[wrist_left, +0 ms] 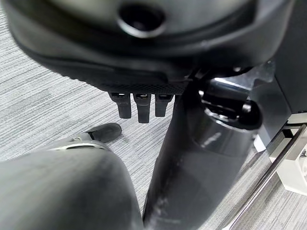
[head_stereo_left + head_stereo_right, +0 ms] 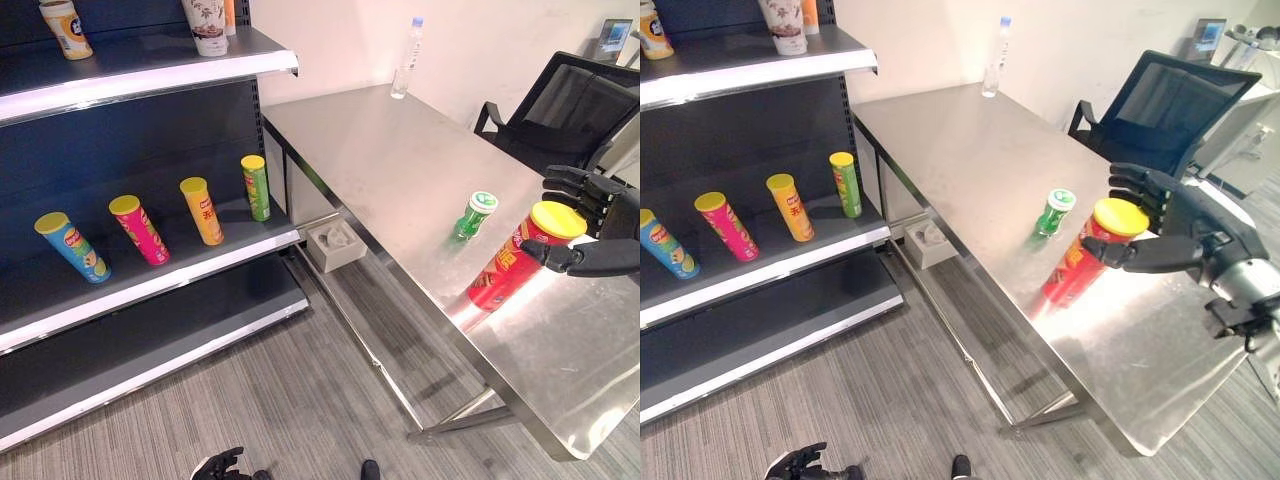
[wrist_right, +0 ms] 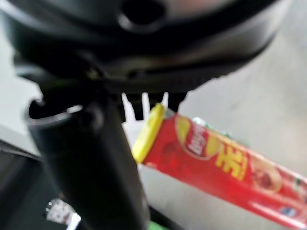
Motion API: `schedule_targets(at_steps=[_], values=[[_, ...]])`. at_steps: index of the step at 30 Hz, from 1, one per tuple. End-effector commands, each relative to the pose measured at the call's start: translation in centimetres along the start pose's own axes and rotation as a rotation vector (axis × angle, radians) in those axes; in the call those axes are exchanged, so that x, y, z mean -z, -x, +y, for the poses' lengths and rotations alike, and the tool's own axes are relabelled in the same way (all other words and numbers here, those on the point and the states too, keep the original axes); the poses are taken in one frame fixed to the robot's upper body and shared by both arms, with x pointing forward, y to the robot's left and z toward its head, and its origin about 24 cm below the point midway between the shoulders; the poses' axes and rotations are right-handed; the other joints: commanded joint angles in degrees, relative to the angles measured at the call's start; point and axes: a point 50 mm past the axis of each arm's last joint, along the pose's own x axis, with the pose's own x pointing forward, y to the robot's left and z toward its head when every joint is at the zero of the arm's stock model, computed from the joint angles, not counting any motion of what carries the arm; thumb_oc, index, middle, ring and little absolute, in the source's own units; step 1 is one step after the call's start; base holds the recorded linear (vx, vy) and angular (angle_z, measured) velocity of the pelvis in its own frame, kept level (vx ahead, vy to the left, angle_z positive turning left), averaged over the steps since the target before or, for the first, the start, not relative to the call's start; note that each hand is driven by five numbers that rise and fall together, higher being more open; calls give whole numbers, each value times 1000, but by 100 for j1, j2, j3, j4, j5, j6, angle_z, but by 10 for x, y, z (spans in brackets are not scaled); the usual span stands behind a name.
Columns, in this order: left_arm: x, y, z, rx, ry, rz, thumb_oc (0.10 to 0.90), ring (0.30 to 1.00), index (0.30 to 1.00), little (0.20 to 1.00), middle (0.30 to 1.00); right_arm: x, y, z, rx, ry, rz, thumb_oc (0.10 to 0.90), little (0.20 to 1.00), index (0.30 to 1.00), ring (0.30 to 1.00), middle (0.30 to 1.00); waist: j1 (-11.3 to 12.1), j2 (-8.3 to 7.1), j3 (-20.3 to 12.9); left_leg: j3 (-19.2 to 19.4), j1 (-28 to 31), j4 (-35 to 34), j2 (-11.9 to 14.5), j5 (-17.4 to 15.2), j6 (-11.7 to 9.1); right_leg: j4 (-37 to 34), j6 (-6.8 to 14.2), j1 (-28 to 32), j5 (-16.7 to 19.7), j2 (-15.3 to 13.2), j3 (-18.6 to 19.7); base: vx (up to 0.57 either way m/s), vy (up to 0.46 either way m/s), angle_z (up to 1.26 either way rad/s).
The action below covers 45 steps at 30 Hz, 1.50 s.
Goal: Put the goods on the table back onto the shelves and tidy them up.
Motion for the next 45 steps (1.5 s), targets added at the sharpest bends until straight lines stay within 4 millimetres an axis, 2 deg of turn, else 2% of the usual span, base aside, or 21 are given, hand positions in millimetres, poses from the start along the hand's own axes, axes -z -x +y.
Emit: schedule_targets(at_steps=[1, 7, 11, 21, 37, 38, 39, 40, 45], values=[[-21, -2, 17, -30, -39, -75, 800, 900, 900, 900, 900, -47, -6, -26, 83, 142, -145, 800, 900, 900, 900, 900, 329, -342, -179, -80, 217, 24, 84, -775, -177, 41, 442, -222, -94, -229, -52, 4, -15, 3], [-20, -2, 19, -42, -26, -71, 800, 900, 900, 900, 900, -54, -4, -35, 156, 133, -190, 800, 900, 900, 900, 900, 319, -375, -161, -104, 201, 24, 114, -770, -195, 41, 428, -202, -119, -209, -90, 1, -2, 1], [-18, -1, 19, -44, -22, -67, 800, 900, 900, 900, 900, -50, -1, -43, 243, 115, -209, 800, 900, 900, 900, 900, 352, -380, -151, -119, 208, 24, 139, -776, -195, 41, 423, -181, -141, -194, -102, 0, 0, 0], [-19, -1, 21, -46, -28, -68, 800, 900, 900, 900, 900, -49, -6, -38, 155, 225, -107, 800, 900, 900, 900, 900, 357, -443, -135, -136, 232, 24, 175, -765, -223, 41, 398, -161, -175, -157, -110, 0, 0, 0], [-16, -1, 20, -33, -39, -58, 800, 900, 900, 900, 900, -35, -13, -27, 33, 233, -6, 800, 900, 900, 900, 900, 417, -485, -105, -168, 190, 24, 197, -735, -255, 41, 386, -149, -186, -149, -196, 0, 0, 0], [-15, 0, 20, -31, -40, -56, 800, 900, 900, 900, 900, -34, -12, -27, 33, 233, -2, 759, 839, 839, 839, 839, 418, -484, -106, -170, 191, 24, 199, -734, -255, 41, 387, -147, -187, -149, -199, 0, 0, 0], [-15, 0, 20, -29, -38, -55, 800, 900, 900, 900, 900, -32, -12, -28, 38, 236, 7, 759, 839, 839, 839, 839, 421, -483, -106, -170, 191, 24, 197, -735, -255, 41, 386, -144, -190, -150, -204, 4, 0, 5], [-15, 0, 19, -28, -38, -55, 800, 900, 900, 900, 900, -31, -12, -27, 38, 238, 15, 400, 300, 300, 300, 300, 421, -482, -106, -169, 192, 24, 196, -735, -256, 41, 388, -140, -189, -151, -208, 1, -1, 6], [-15, -1, 20, -29, -34, -55, 800, 900, 900, 900, 900, -27, -11, -27, 30, 265, 44, 400, 300, 300, 300, 300, 418, -485, -90, -174, 188, 24, 199, -733, -258, 41, 384, -135, -190, -152, -214, -1, -1, 2]])
